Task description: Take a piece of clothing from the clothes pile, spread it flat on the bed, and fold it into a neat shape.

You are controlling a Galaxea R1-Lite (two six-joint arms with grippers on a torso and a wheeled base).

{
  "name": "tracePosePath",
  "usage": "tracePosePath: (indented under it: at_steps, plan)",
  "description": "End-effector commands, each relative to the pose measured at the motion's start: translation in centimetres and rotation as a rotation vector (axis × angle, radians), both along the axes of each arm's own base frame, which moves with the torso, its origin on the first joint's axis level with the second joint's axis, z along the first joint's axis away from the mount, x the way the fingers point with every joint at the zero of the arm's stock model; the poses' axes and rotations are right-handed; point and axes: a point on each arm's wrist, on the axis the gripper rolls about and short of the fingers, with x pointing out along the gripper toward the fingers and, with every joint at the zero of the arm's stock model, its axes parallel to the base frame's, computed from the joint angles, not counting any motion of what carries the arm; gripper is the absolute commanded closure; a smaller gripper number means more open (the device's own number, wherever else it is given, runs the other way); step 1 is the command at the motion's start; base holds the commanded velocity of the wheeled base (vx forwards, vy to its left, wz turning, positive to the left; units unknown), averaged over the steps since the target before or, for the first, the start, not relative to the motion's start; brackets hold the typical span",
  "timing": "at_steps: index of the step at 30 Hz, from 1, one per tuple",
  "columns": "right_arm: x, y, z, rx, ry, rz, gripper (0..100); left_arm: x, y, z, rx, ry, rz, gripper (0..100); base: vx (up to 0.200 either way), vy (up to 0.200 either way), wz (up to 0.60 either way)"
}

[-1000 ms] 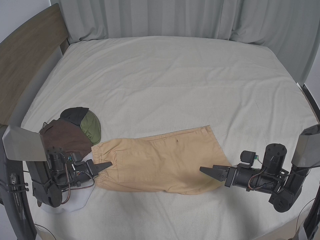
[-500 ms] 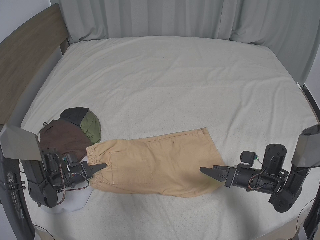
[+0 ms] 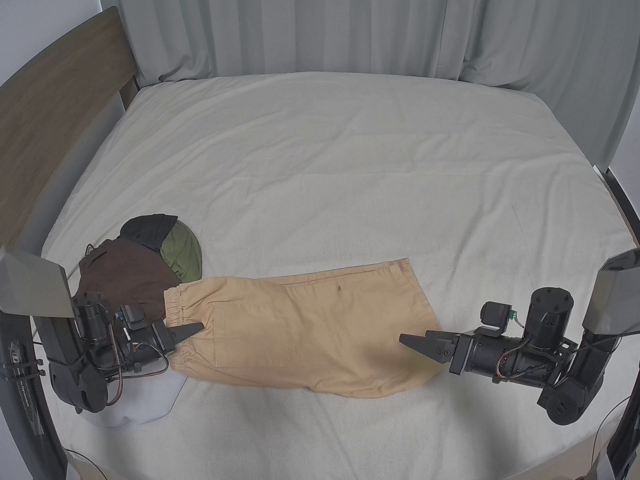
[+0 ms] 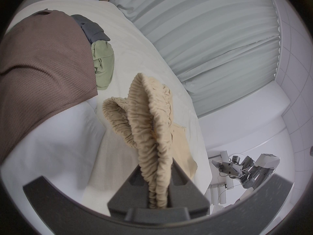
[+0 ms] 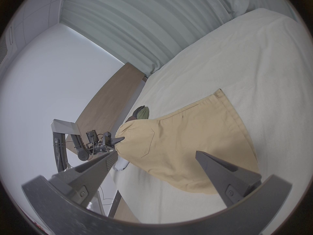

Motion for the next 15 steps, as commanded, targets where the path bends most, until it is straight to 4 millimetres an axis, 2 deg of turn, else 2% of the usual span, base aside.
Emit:
tracePosePath:
  at_steps: [1, 6, 15]
  plan:
    - [0.0, 0.0, 0.1, 0.002, -0.003, 0.002, 0, 0.1, -0.2, 0.1, -0.002, -0.007, -0.004, 100, 0.0, 0.0, 0.0]
    - [-0.1, 0.2, 0.1, -0.001, -0.003, 0.006, 0, 0.2, -1.4, 0.3, 0.003, -0.016, -0.035, 100, 0.0, 0.0, 0.0]
    - [-0.2, 0.3, 0.2, 0.001, -0.007, 0.009, 0, -0.1, -3.1, 2.7, -0.036, -0.057, -0.057, 100, 0.0, 0.0, 0.0]
